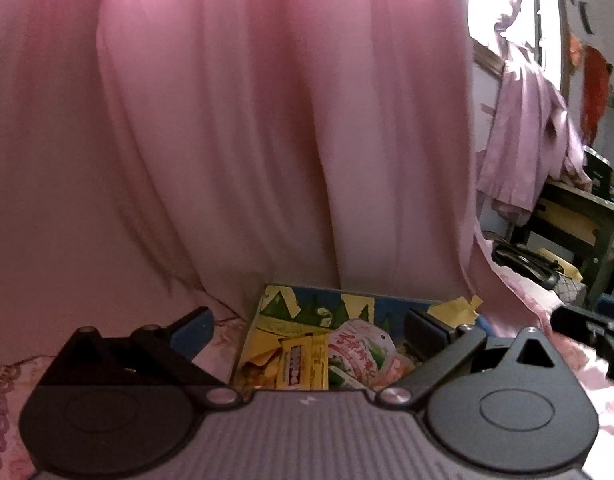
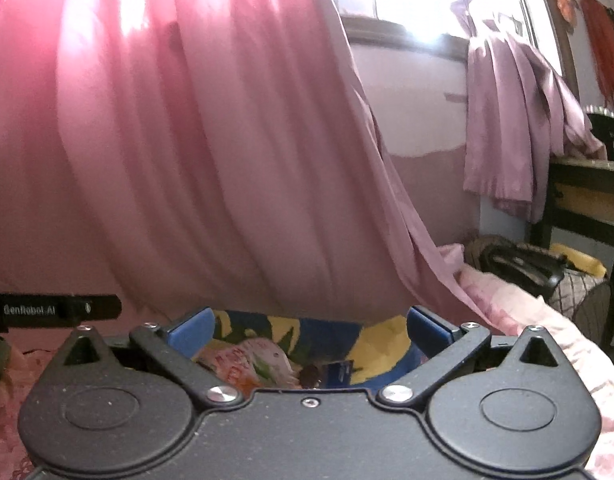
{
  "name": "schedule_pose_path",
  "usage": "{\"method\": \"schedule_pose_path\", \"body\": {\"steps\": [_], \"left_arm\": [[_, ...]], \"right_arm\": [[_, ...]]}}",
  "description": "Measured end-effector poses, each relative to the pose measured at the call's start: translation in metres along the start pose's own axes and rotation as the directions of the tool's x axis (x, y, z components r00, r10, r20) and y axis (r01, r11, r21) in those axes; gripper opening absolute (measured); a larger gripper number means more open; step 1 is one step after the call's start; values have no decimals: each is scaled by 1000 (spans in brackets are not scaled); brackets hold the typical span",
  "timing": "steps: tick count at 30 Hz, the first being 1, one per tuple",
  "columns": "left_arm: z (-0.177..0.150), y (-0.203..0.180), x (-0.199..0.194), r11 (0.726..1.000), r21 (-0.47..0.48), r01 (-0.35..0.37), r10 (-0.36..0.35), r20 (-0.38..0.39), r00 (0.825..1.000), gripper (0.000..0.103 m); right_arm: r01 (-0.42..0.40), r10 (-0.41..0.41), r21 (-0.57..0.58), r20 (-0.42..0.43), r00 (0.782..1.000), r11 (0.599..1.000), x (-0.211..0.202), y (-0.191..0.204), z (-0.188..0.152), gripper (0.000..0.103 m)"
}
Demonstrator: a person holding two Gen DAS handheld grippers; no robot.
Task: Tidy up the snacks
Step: 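Withdraw both tools from the tray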
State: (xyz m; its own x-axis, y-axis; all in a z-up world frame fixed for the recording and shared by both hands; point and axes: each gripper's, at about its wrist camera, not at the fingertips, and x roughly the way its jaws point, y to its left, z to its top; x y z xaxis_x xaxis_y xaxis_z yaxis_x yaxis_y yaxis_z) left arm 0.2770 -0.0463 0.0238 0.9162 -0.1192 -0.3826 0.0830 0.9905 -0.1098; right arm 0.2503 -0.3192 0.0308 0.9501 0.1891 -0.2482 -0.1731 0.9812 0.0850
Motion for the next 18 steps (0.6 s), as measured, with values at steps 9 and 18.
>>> {"method": "schedule_pose_path", "body": {"steps": [9,18], "left_arm": [[-12,2,-48,999,49,1,-3,45,999,103],[-24,2,-73,998,61,6,-8,39,999,103]], "right_arm": [[-69,69,-18,11,998,997,-33,14,-2,102],[-108,107,-52,-14,994,993,-62,23,-12,102]]}}
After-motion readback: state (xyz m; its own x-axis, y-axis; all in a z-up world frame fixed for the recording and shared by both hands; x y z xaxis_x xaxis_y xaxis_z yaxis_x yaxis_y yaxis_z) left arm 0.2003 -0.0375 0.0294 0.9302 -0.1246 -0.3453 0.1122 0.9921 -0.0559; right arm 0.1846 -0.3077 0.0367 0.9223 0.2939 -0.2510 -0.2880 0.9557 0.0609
